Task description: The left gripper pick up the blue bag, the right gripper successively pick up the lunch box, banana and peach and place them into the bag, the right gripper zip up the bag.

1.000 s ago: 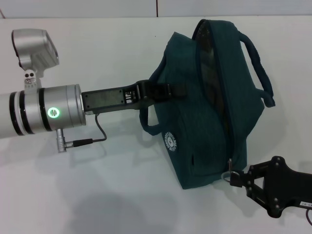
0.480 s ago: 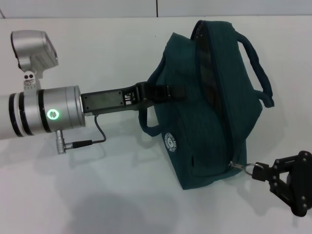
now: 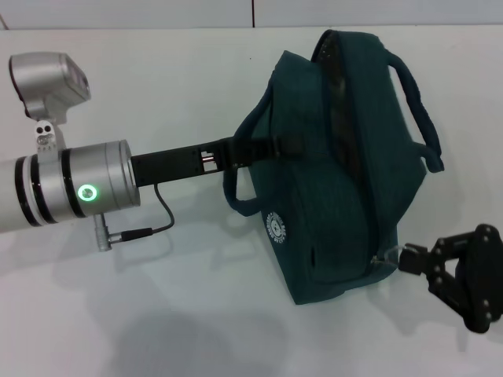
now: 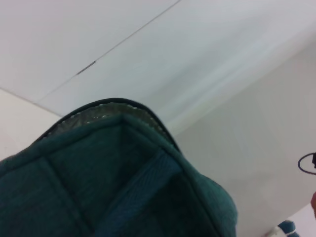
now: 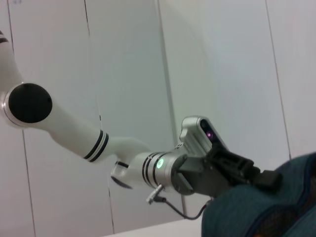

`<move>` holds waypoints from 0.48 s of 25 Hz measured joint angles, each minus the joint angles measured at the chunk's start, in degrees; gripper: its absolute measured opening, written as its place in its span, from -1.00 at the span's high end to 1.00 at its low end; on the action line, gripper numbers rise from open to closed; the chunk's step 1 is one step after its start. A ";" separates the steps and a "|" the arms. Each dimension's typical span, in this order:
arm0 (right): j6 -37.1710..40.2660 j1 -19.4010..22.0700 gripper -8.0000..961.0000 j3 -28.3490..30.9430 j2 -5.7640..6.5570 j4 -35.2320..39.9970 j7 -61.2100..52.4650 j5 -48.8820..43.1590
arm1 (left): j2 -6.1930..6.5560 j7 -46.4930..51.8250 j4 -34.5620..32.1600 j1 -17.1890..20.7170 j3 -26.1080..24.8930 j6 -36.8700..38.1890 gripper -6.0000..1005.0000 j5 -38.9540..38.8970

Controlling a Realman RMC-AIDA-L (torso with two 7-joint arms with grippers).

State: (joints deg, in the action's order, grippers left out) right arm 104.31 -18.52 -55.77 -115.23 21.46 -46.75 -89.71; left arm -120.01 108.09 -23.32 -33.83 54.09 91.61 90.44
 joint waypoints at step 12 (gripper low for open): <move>0.59 -3.34 0.98 0.08 -0.08 0.08 -0.62 6.89 | 0.47 -8.95 0.00 2.58 -0.81 0.01 0.38 -4.53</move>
State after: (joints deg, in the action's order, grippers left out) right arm 104.90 -21.86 -55.69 -115.31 21.54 -47.37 -82.82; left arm -119.54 99.13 -23.33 -31.25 53.28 91.62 85.91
